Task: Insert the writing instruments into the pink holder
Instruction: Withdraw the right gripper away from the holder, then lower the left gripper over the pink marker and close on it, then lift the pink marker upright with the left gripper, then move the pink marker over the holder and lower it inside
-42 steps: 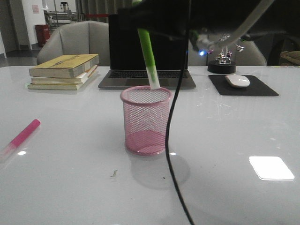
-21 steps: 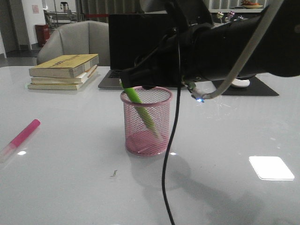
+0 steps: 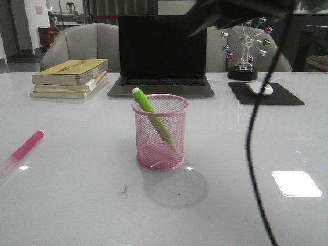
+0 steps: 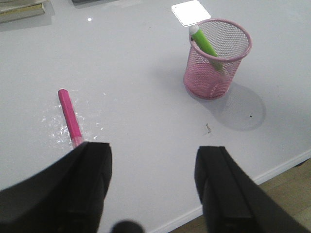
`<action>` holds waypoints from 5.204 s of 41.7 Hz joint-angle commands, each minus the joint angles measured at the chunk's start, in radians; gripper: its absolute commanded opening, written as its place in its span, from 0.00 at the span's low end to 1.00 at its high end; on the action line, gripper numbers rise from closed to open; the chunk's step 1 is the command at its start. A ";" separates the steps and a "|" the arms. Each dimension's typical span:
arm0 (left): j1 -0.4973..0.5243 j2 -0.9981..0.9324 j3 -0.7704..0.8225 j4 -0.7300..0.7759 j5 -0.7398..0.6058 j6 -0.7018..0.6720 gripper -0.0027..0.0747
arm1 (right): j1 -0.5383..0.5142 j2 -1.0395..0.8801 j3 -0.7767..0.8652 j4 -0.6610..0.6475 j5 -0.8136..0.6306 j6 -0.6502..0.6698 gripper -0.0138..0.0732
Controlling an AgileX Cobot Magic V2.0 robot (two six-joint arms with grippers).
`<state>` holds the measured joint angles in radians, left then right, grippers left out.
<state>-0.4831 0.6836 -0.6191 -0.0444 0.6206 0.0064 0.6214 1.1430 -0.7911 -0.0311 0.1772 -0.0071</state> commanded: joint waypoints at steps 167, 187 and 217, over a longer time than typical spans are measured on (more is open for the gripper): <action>0.157 0.829 -0.520 -0.015 -0.343 -0.006 0.15 | -0.004 -0.563 0.204 0.000 0.360 -0.007 0.67; -0.206 0.739 -0.125 -0.017 -1.364 -0.045 0.15 | -0.004 -0.563 0.204 0.000 0.360 -0.007 0.67; -0.295 1.191 -0.135 -0.017 -1.982 -0.047 0.15 | -0.004 -0.563 0.204 0.000 0.360 -0.007 0.67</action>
<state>-0.7889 1.9028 -0.7277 -0.0534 -1.1192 -0.0296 0.6214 0.5819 -0.5595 -0.0293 0.6125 -0.0071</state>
